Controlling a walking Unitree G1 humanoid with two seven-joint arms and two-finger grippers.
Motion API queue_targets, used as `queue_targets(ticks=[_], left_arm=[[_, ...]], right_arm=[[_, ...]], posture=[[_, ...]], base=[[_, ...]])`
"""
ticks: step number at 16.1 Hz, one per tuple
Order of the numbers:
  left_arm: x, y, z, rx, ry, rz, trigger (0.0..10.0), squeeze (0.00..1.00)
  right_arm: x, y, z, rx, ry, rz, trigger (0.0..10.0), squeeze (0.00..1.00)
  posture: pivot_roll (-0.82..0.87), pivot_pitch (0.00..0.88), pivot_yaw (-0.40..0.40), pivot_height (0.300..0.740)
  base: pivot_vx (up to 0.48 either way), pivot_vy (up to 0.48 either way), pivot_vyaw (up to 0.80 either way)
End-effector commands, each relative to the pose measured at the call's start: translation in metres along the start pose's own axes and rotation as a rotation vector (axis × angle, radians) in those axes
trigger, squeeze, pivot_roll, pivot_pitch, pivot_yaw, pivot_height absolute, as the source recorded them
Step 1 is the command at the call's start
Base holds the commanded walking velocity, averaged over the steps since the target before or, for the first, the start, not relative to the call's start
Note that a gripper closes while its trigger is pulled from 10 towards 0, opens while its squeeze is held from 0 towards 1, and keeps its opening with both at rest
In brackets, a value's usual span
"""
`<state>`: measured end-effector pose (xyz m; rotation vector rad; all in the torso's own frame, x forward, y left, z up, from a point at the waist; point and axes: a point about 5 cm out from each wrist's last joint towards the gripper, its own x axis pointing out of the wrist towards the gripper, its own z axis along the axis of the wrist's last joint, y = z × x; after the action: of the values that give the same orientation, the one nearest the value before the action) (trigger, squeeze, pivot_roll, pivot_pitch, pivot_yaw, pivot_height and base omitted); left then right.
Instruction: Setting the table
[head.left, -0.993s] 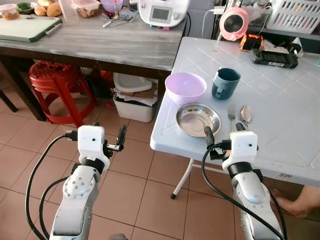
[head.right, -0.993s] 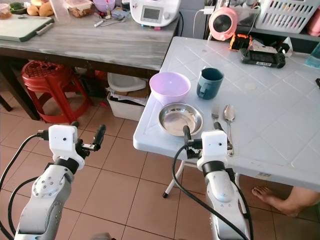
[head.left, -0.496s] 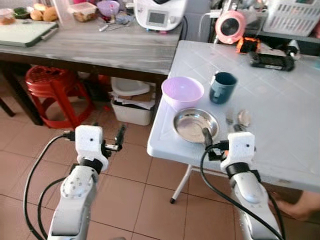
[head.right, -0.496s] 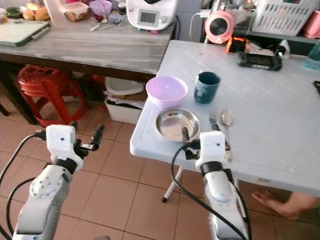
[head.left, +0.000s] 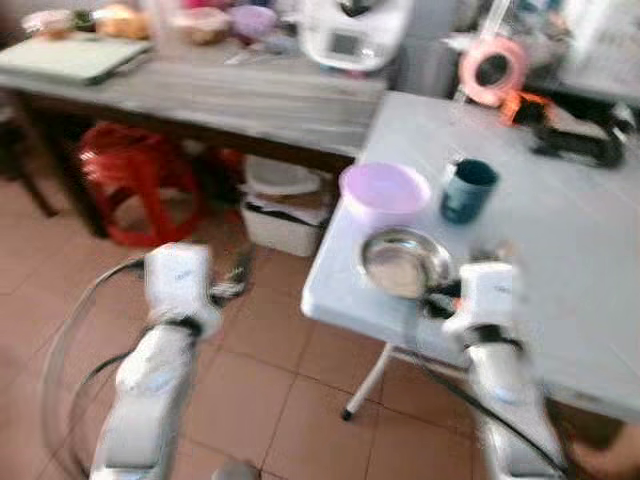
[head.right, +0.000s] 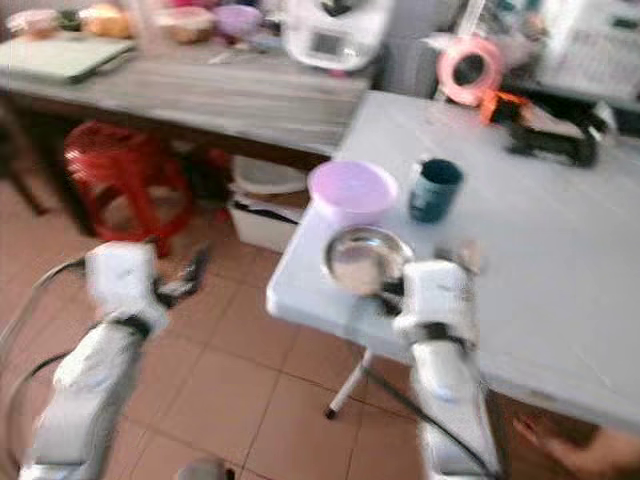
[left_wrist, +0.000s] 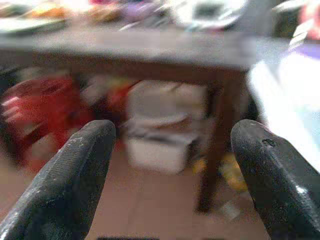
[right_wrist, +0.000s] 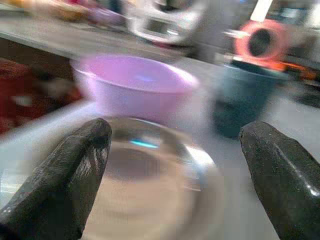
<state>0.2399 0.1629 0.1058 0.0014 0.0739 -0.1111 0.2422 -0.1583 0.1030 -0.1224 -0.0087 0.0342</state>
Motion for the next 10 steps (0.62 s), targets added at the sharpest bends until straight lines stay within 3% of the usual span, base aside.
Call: queue_targets(ticks=[1,4,8,10], left_arm=[[0.0,-0.004,0.002,-0.003,0.0,-0.008,10.0,0.0],[0.002,0.001,0.005,-0.004,0.002,0.026,10.0,0.0],[0.013,0.002,0.016,0.037,-0.025,-0.013,10.0,0.0],[0.016,-0.001,0.012,0.052,0.005,-0.053,10.0,0.0]], right_arm=[[-0.003,-0.006,-0.002,0.004,0.013,-0.032,10.0,0.0],[0.0,-0.016,-0.008,0.114,0.056,-0.123,10.0,0.0],[0.005,-0.017,-0.003,0.115,0.033,-0.165,10.0,0.0],[0.009,-0.025,-0.001,0.145,0.036,-0.201,10.0,0.0]], posture=[[0.03,0.0,0.011,0.74],[0.03,0.0,0.027,0.74],[0.03,0.0,0.049,0.74],[0.03,0.0,0.052,0.74]], base=[[0.0,0.0,0.0],[0.0,0.0,0.0],[0.0,0.0,0.0],[0.0,0.0,0.0]])
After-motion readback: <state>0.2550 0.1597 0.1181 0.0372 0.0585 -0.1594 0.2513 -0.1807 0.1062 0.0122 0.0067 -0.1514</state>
